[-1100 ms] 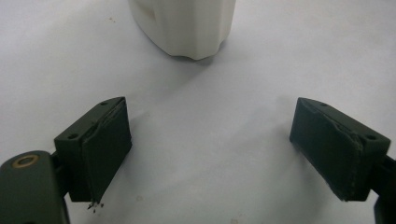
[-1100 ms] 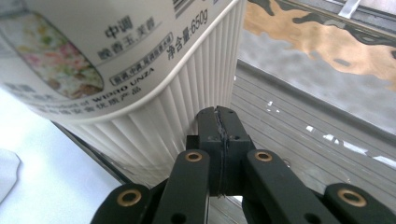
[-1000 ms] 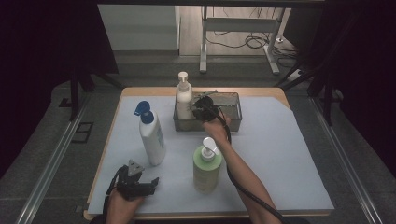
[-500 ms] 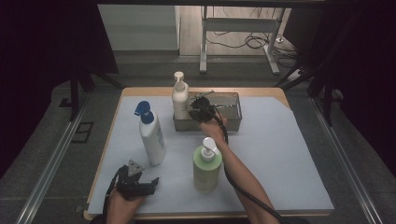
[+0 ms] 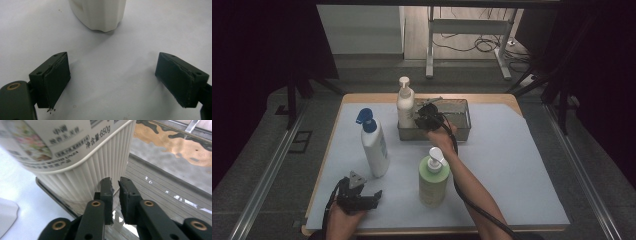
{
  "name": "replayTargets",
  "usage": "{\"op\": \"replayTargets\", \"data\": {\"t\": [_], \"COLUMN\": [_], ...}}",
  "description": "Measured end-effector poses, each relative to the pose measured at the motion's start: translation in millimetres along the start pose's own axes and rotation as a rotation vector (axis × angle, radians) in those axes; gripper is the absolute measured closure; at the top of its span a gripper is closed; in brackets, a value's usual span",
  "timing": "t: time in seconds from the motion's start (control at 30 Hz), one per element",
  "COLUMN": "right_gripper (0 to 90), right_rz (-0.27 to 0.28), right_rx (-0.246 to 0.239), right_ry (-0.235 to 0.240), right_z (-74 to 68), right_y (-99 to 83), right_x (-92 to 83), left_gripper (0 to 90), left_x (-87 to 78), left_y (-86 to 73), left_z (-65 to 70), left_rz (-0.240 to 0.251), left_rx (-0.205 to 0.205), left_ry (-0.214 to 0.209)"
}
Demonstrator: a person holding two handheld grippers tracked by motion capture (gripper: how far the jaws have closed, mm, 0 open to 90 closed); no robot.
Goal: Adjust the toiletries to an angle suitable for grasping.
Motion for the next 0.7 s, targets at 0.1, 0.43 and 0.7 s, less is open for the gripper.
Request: {"op": "replayTargets", "data": {"t": [0.1,0.43,0.7], "right_gripper": [71.6,48.5,41.4], "right_rz": [0.008,0.016,0.039], "right_rx": [-0.017,-0.042,-0.058], "right_ry": [-0.004,0.038,0.063], "right_z": [-1.0,1.4,1.1], "right_y": [-0.2,-3.3,-3.1], "right_x": [-5.4,-25.0,-43.1], "left_gripper": [12.2,12.2,12.2], "left_x": [0.0,0.0,0.0], "left_y": [0.0,0.0,-0.1], "left_z": [-0.1,0.0,-0.1], "left_rz": [0.000,0.001,0.001], "left_rx": [0.001,0.000,0.001], "left_ry": [0.001,0.000,0.001]}}
Point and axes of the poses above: each handheld gripper's, and its own axes: x roughly forward along the jaws, y roughly out of its top, z roughly to its right, the point moved 8 cm from there along x, roughly forward along the jaws, and after that the axes turned 1 degree about -z, right-handed, at the moved point
